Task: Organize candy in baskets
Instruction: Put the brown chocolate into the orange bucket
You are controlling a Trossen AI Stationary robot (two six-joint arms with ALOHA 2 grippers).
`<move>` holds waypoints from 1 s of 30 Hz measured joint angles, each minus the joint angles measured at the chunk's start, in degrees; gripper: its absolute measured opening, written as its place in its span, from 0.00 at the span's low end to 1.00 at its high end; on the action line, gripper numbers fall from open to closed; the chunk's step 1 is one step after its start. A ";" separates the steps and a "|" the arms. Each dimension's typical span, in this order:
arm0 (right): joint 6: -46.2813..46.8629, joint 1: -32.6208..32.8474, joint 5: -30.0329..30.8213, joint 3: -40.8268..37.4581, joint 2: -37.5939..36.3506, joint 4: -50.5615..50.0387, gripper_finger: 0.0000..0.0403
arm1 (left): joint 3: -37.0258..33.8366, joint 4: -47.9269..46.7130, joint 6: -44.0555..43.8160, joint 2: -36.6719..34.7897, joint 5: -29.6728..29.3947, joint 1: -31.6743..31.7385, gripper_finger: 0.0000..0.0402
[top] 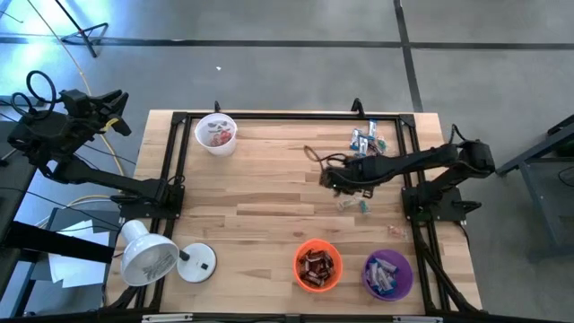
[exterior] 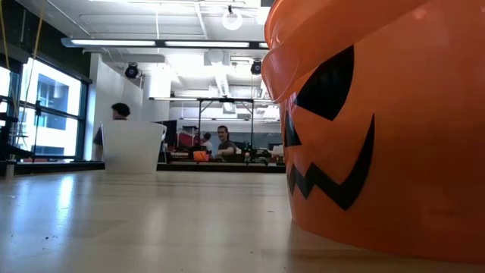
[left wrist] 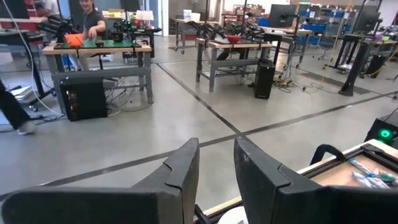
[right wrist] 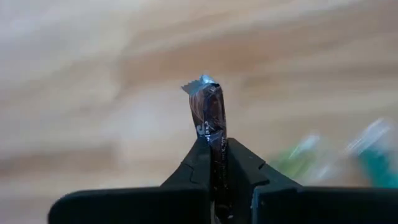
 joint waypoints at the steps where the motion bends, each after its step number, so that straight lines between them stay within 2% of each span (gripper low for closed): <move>1: -1.28 1.02 -1.28 1.92 0.00 0.00 0.02 | 0.00 0.00 0.14 0.00 0.19 0.00 0.22; 4: -2.25 5.32 -3.06 7.92 -0.04 0.02 0.02 | 0.00 -0.04 0.16 0.00 1.37 0.00 0.22; 7: 0.66 10.77 -3.66 13.92 0.04 0.15 0.02 | 0.00 -0.07 0.85 0.00 3.30 0.00 0.22; 12: 11.95 21.31 -5.35 22.84 3.13 0.16 0.02 | 0.00 -0.09 2.57 0.02 6.31 0.00 0.22; 18: 25.16 30.71 -8.00 31.61 12.75 -0.19 0.02 | 0.00 -0.07 2.60 0.02 6.73 0.00 0.22; 24: 27.03 33.46 -6.58 37.75 21.01 -4.93 0.05 | 0.00 -0.02 3.17 0.02 6.70 0.00 0.22; 27: 25.57 33.03 -4.65 40.00 21.90 -9.71 0.13 | 0.00 0.04 4.19 0.02 6.49 0.00 0.22; 30: 22.78 32.21 -6.48 41.02 21.90 -14.68 0.23 | 0.00 0.03 4.18 0.02 6.51 0.00 0.22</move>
